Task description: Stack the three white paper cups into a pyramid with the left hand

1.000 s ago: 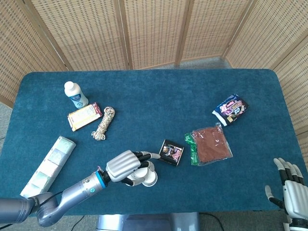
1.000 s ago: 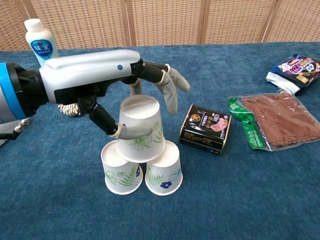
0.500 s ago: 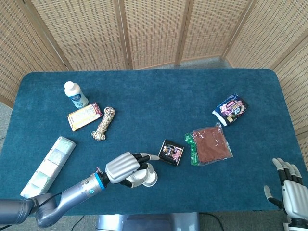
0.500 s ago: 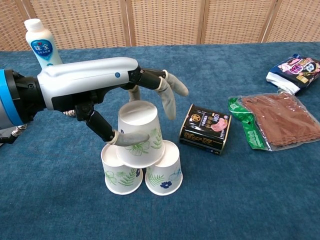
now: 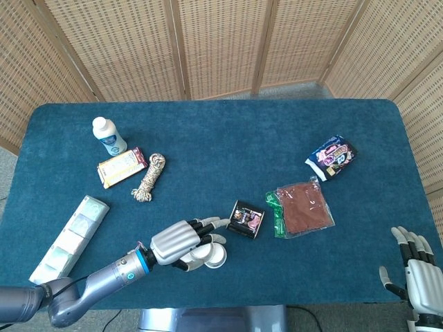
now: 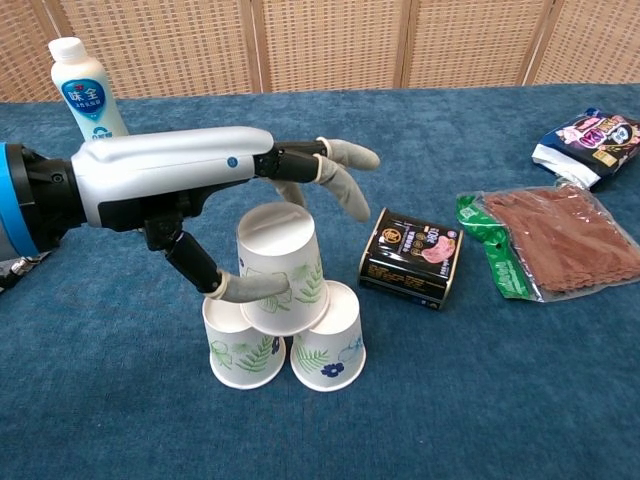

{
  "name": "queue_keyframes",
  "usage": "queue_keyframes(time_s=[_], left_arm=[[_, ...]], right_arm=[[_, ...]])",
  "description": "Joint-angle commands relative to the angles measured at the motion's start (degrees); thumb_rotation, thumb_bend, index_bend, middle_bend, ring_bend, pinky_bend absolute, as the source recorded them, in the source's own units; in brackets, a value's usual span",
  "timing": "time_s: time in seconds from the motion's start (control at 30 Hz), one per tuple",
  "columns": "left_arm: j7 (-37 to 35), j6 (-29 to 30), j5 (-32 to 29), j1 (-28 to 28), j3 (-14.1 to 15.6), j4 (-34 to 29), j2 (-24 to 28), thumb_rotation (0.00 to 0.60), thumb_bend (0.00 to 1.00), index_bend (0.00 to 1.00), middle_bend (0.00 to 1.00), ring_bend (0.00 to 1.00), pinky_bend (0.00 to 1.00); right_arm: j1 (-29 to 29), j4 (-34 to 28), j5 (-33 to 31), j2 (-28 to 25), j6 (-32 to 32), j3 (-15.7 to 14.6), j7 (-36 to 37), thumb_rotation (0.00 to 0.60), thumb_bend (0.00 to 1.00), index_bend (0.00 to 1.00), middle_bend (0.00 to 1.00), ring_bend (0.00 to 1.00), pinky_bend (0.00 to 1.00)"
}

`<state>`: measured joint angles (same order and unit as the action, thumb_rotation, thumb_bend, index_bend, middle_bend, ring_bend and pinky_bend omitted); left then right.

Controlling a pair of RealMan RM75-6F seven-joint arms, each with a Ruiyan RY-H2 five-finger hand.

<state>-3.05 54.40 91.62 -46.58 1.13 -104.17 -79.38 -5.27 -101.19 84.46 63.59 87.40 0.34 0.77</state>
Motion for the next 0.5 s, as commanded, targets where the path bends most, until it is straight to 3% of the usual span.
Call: queue_keyframes(time_s=[0.03,0.27,0.5], left_arm=[[-0.10,-0.07,0.18,-0.01,-0.05,-0.19,0.23,0.600,0.42,0.18,0.00,0.00,0.21],[-0.76,0.92,0.59,0.43,-0.56,-1.07,1.44,0.600,0.42,0.09,0.00,0.00,0.06],[-5.93,2.97,3.84,0.66,-0.30,-2.51,4.69,0.600,0.43,0.04,0.00,0.00,0.01]], right_arm=[[-0.03,-0.02,0.11,-0.06,0.09,-0.04,0.02,0.600,0.45,0.00,0.00,0.00,0.00],[-0.06,-0.08,0.18,-0.18,0.10,-0.13,0.14,0.600,0.45,0.00,0.00,0.00,0.00],[0.10,-0.29,-0.44,-0.39,-0.41,-0.06,0.07,0.600,0.45,0.00,0.00,0.00,0.00]])
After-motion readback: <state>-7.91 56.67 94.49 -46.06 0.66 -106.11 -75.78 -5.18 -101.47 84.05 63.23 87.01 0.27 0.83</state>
